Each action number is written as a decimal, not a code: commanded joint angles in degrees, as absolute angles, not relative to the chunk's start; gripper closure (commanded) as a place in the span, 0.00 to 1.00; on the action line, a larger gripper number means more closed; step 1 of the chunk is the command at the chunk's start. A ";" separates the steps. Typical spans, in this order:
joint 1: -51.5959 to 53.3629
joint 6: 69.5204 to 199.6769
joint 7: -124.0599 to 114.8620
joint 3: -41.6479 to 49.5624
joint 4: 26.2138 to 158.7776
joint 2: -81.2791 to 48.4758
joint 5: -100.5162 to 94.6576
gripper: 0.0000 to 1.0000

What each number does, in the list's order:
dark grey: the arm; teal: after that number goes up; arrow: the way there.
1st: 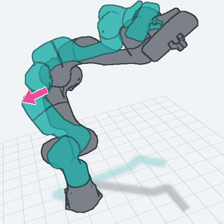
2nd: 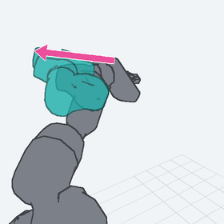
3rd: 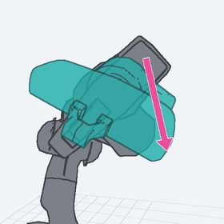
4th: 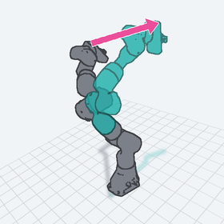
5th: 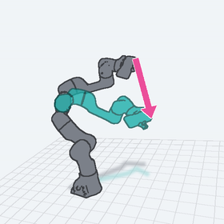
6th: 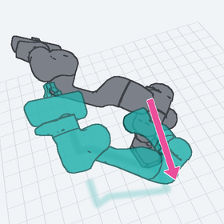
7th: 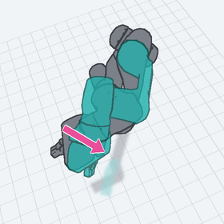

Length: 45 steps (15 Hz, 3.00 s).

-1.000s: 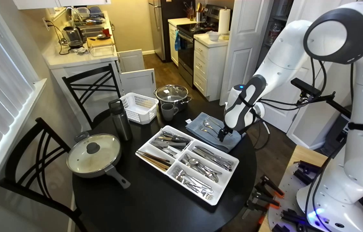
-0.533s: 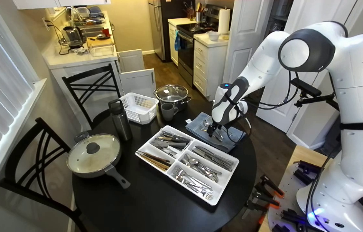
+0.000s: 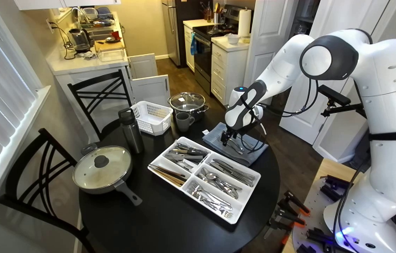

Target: Put the cutlery in the tray

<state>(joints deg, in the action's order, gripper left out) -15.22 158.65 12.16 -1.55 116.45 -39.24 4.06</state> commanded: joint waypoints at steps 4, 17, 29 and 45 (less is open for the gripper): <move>-16.64 155.26 13.57 -3.27 111.77 -42.56 4.77 0.17; -16.51 152.56 13.16 -3.18 107.37 -46.01 4.89 0.27; -18.19 153.12 14.03 -4.33 108.21 -44.97 5.87 0.35; -20.58 153.43 14.57 -5.80 111.08 -42.68 7.25 0.72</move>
<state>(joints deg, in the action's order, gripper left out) -19.13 154.31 12.17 -4.77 108.40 -44.95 5.39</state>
